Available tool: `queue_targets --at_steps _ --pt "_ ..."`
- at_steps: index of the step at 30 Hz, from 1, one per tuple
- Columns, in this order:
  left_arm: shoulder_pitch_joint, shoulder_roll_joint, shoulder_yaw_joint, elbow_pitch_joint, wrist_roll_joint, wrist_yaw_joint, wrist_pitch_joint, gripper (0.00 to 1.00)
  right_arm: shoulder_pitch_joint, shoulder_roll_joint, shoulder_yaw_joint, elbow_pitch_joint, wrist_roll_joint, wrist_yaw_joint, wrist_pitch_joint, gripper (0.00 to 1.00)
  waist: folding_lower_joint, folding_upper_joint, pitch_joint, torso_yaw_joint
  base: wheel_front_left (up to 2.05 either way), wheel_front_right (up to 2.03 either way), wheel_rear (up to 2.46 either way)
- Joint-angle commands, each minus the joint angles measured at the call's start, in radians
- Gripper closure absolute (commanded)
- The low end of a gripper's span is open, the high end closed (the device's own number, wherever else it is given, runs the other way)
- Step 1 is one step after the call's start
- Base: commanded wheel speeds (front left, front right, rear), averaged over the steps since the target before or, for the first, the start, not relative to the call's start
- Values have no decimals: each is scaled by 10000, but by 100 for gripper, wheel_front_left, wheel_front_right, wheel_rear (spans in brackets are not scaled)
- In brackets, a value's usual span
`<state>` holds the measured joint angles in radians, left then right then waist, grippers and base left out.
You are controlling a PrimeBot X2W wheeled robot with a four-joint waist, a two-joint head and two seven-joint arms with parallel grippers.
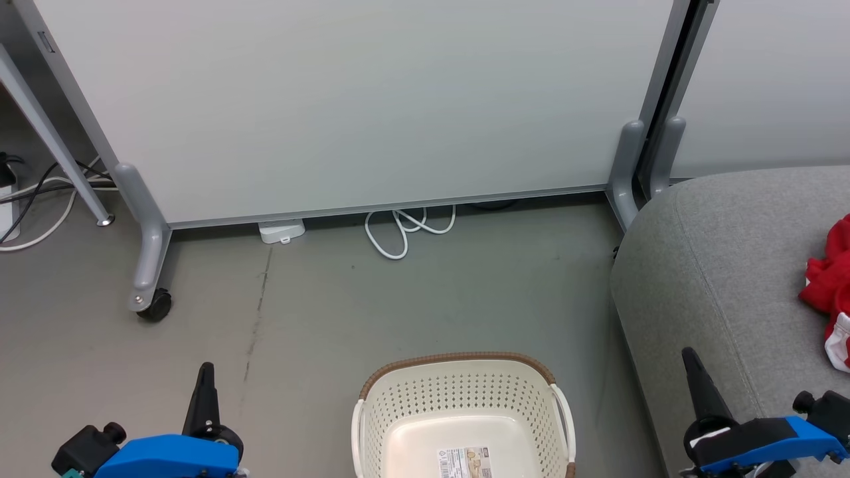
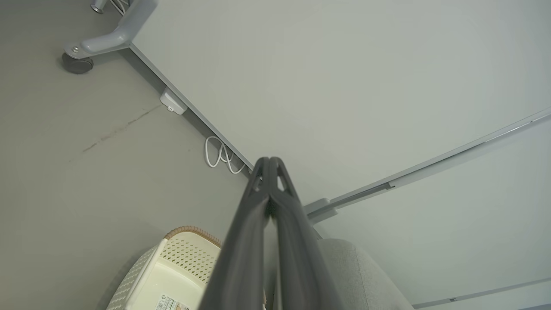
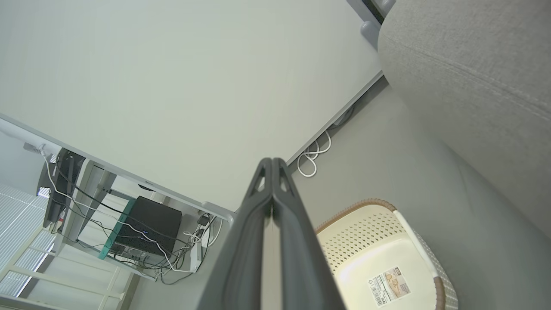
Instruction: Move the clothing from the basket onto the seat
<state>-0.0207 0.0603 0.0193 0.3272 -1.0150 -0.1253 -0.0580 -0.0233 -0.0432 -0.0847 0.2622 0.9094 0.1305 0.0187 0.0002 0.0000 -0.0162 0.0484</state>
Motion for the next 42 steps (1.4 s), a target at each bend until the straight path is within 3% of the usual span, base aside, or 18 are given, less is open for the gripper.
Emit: queue_targets --at_steps 1,42 --pt "-270 17 89 -160 -301 -40 89 100 -316 -62 -38 -154 371 3 82 100 -1 0 5 -11 0 0 0" --pt "-705 -61 637 -597 -3811 -71 1117 100 -675 -87 -205 -180 4502 3 637 100 -1 0 107 -267 0 0 0"
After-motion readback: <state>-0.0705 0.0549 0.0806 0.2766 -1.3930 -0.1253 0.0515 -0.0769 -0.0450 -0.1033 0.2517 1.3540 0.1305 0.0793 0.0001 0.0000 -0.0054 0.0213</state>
